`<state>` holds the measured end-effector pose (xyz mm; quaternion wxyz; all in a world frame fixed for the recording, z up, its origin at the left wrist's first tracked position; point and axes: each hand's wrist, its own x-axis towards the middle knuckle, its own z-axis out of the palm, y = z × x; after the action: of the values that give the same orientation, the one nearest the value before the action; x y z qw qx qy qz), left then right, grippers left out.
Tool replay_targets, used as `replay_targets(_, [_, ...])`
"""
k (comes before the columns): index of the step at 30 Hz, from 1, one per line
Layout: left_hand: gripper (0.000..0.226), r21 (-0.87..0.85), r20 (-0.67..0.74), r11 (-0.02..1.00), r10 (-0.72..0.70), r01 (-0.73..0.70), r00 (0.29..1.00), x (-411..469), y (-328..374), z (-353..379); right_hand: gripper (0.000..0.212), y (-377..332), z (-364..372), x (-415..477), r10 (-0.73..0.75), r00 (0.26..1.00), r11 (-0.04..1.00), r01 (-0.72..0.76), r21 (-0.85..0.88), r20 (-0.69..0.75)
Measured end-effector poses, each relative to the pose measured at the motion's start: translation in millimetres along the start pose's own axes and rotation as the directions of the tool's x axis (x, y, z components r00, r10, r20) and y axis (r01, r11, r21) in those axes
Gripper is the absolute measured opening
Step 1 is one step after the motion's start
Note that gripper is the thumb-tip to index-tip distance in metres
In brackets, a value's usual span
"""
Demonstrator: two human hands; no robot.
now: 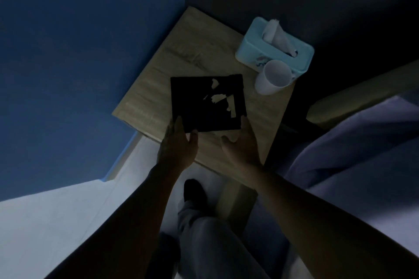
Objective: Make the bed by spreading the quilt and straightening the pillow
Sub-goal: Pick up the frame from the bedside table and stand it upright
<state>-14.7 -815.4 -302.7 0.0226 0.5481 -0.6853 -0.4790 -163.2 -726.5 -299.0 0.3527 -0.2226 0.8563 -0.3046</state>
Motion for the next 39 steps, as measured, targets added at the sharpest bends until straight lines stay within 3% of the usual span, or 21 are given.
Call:
replay_targets(6, [0.068, -0.112, -0.214, 0.994, -0.01, -0.014, 0.977, -1, 2, 25, 0.09, 9, 3, 10, 0.023, 0.991, 0.98, 0.003, 0.198, -0.133])
replay_targets(10, [0.058, -0.197, -0.374, 0.98, -0.102, 0.029, 0.922, -3, 2, 25, 0.078, 6, -14, 15, 0.115, 0.986, 0.952, -0.074, 0.297, -0.121])
replay_targets(14, [0.044, -0.347, -0.504, 0.937, -0.152, -0.038, 0.85, -33, -1, 35, 0.017, 33, -28, -11, 0.141, 0.989, 0.934, -0.122, 0.335, -0.033])
replay_targets(16, [0.044, -0.356, -0.573, 0.929, -0.133, -0.099, 0.809, -53, 0, 42, 0.0, 53, -33, -24, 0.159, 0.987, 0.913, -0.154, 0.378, 0.018])
replay_targets(20, [0.062, -0.41, -0.613, 0.897, -0.139, -0.163, 0.778, -90, 12, 49, 0.027, 79, -41, -48, 0.19, 0.978, 0.825, -0.205, 0.527, 0.084])
replay_targets(23, [0.075, -0.5, -0.633, 0.848, -0.218, -0.177, 0.743, -109, 24, 47, 0.012, 84, -44, -62, 0.158, 0.979, 0.726, -0.201, 0.658, 0.125])
replay_targets(25, [0.071, -0.592, -0.635, 0.779, -0.293, -0.206, 0.715, -118, 32, 45, 0.023, 79, -43, -71, 0.138, 0.985, 0.647, -0.167, 0.744, 0.101])
replay_targets(29, [0.067, -0.779, -0.5, 0.577, -0.334, -0.245, 0.799, -125, 48, 41, 0.025, 64, -36, -84, 0.054, 0.996, 0.523, -0.088, 0.848, 0.07])
replay_targets(31, [0.051, -0.834, -0.439, 0.496, -0.329, -0.242, 0.836, -128, 57, 36, 0.033, 59, -32, -90, -0.019, 0.998, 0.524, -0.035, 0.851, 0.053])
replay_targets(33, [0.028, -0.825, -0.449, 0.501, -0.297, -0.263, 0.843, -127, 60, 29, 0.036, 56, -30, -91, -0.069, 0.997, 0.56, 0.024, 0.828, 0.017])
replay_targets(36, [0.021, -0.764, -0.51, 0.558, -0.214, -0.324, 0.833, -126, 63, 14, 0.056, 54, -32, -90, -0.143, 0.981, 0.695, 0.192, 0.693, -0.128])
replay_targets(39, [0.023, -0.672, -0.566, 0.646, -0.131, -0.363, 0.814, -126, 64, 0, 0.053, 46, -42, -91, -0.383, 0.862, 0.749, 0.5, 0.435, -0.332])
